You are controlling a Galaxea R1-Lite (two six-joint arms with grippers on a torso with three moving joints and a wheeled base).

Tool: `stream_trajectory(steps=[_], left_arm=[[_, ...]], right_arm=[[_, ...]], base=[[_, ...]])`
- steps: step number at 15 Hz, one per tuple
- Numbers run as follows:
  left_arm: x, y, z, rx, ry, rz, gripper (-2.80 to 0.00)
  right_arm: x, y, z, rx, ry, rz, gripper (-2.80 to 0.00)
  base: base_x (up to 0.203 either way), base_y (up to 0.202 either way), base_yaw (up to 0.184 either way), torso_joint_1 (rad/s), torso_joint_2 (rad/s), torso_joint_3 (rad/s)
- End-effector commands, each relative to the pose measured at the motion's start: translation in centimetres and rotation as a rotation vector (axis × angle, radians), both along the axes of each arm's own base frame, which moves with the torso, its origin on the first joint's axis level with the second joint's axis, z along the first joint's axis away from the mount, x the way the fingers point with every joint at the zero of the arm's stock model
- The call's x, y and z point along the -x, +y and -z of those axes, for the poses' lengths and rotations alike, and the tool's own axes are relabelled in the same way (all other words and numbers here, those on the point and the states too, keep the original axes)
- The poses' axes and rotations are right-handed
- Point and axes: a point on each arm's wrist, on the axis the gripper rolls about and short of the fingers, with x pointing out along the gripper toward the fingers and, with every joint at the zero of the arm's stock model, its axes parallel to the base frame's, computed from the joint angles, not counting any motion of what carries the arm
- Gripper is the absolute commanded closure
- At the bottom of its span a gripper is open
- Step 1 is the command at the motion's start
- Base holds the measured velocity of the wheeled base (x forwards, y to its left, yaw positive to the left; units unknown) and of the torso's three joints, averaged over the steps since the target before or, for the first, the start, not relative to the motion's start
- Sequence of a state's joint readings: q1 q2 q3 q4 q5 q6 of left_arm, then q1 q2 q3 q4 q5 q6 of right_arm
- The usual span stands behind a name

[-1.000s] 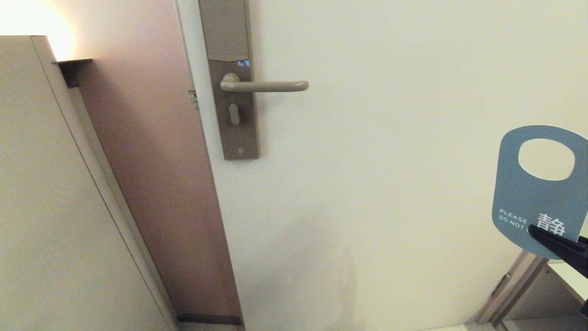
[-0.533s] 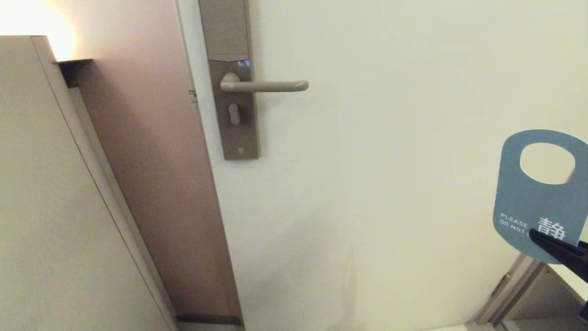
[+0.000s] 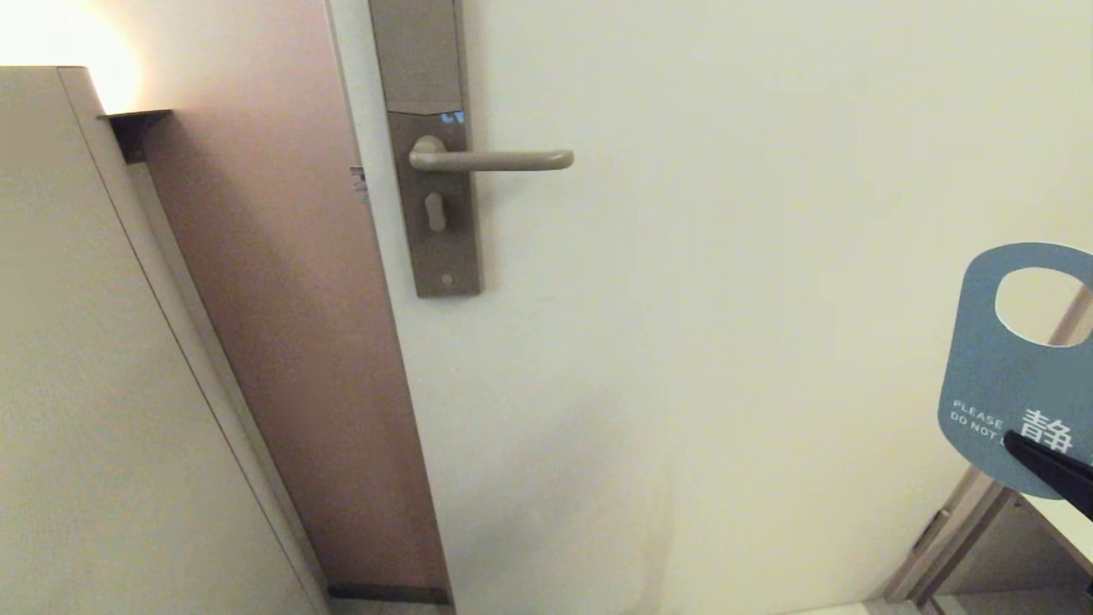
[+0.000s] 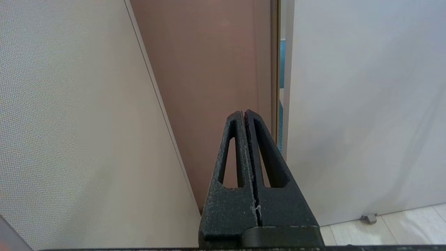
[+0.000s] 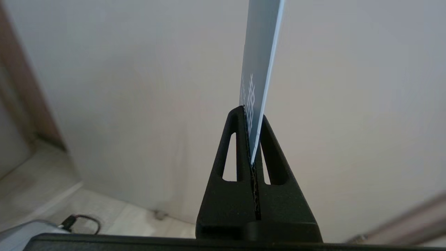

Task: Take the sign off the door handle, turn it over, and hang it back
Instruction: Hang the sign back with the other side facing out

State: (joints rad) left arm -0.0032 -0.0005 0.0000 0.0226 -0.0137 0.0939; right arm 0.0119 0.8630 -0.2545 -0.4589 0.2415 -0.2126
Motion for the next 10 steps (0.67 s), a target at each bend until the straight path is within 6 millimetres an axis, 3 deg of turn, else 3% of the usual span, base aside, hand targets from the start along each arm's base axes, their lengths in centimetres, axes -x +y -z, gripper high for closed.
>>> stream_trajectory(steps=[1,10], left_arm=[[0.0,0.0,0.0,-0.001,0.001,0.0,0.0],[0.0,0.0,0.0,-0.001,0.001,0.0,0.0]], right_arm=[[0.14,-0.03,0.08,0.0,-0.003,0.014,0.0],[-0.82,-0.24,-0.67,-0.023,0.005,0.117,0.0]], base=[[0.0,0.0,0.0,0.0,0.0,0.0],[0.0,0.0,0.0,0.0,0.0,0.0]])
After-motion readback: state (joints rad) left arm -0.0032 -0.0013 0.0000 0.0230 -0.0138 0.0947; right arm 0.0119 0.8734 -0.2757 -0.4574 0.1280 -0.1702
